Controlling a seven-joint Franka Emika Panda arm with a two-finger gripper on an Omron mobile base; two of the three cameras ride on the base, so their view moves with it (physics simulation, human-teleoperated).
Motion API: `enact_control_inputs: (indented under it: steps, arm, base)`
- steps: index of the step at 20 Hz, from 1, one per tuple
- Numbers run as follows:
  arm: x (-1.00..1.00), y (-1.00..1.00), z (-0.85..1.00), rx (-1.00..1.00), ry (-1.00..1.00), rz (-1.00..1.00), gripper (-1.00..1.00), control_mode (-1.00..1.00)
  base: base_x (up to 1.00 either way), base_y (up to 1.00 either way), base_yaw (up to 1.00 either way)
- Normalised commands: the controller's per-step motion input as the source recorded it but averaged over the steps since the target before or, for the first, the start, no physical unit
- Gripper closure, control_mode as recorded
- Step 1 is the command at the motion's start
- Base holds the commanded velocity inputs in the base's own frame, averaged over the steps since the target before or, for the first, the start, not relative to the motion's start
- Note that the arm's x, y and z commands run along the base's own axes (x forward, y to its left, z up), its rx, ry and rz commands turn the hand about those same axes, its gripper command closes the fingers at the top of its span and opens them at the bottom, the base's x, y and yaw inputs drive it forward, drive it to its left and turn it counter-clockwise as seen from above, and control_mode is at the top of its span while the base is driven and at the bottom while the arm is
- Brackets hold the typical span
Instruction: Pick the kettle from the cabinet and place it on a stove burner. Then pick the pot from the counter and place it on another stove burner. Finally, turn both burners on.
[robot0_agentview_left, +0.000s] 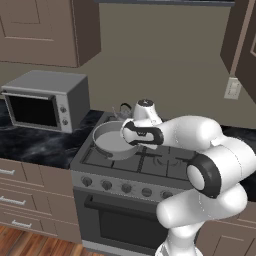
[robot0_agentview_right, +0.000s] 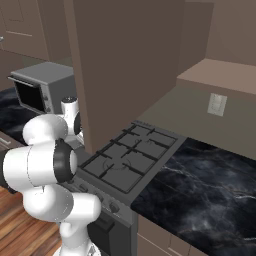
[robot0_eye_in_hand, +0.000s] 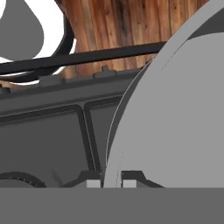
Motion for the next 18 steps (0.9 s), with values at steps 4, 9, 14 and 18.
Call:
enact_control_inputs:
  steps: [4,9,14,18]
  arm:
    - [0.29,0.0,-0.22,0.01,0.0,0.0,1.0,-1.0]
    - [0.29,0.02,-0.18,0.0,0.0,0.0,1.0,-1.0]
    - [0.28,0.04,-0.16,0.0,0.0,0.0,1.0,-1.0]
    - [0.29,0.05,-0.19,0.0,0.0,0.0,1.0,-1.0]
  base:
    - [0.0,0.0,0.0]
    - [0.0,0.0,0.0]
    - [0.0,0.0,0.0]
    - [0.0,0.0,0.0]
